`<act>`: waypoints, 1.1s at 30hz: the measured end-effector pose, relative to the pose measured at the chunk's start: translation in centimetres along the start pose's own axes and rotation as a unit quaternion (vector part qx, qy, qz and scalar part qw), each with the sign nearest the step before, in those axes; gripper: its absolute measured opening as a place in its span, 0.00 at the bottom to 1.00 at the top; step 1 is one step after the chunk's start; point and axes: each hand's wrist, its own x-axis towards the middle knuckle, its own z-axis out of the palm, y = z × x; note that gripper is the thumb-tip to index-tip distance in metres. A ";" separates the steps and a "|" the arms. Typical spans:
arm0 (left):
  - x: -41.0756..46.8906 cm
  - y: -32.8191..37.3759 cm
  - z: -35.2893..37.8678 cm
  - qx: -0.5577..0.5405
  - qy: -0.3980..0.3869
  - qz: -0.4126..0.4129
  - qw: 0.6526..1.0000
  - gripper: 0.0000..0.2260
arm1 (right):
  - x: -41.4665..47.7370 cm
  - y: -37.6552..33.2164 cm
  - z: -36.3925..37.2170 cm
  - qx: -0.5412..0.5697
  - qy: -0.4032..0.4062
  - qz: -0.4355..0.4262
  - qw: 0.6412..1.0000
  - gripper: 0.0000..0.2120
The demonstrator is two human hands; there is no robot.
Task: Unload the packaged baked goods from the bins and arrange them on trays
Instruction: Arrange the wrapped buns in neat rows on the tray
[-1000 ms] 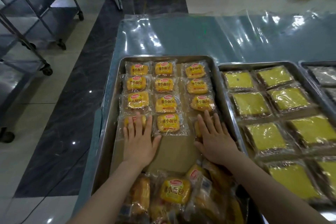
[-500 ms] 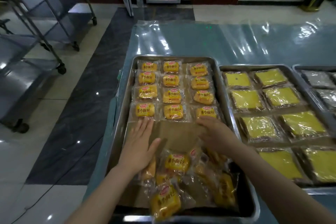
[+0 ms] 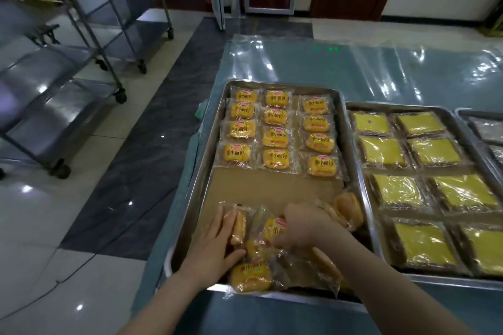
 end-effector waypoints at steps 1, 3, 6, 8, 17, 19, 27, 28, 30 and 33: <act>0.1 -0.1 -0.2 -0.005 -0.007 -0.003 1.000 0.41 | 0.0 0.0 -0.3 0.012 -0.004 0.004 1.000 0.22; 0.4 -0.2 -0.6 -0.002 -0.014 0.003 1.000 0.41 | 0.2 -0.2 -1.1 0.051 0.026 0.017 0.998 0.22; 1.1 -0.5 -1.3 -0.003 -0.008 0.021 1.000 0.40 | 1.2 -1.1 -2.1 0.106 0.112 0.034 0.987 0.19; 1.6 -0.9 -1.8 -0.017 0.002 0.022 1.000 0.39 | 2.5 -1.5 -2.4 0.081 0.170 0.033 0.982 0.20; 4.9 -0.8 -4.9 -0.372 0.191 -0.105 0.902 0.19 | 7.4 0.6 -0.2 0.012 0.197 -0.077 0.977 0.32; 5.5 -0.1 -5.3 -0.498 0.207 -0.130 0.832 0.22 | 7.4 1.0 -0.4 0.003 0.207 -0.073 0.976 0.31; 7.8 0.4 -4.7 -0.680 0.054 -0.141 0.718 0.24 | 7.4 1.8 -0.8 0.086 0.263 -0.077 0.958 0.26; 7.8 0.3 -4.6 -0.669 0.053 -0.138 0.728 0.22 | 7.4 1.9 -0.7 0.083 0.260 -0.081 0.959 0.27; 7.8 0.1 -4.5 -0.649 0.055 -0.136 0.747 0.20 | 7.3 2.2 -0.6 0.093 0.248 -0.090 0.960 0.29; 7.7 -0.2 -4.9 -0.601 0.048 -0.138 0.786 0.20 | 7.0 2.7 -0.5 0.112 0.226 -0.117 0.961 0.30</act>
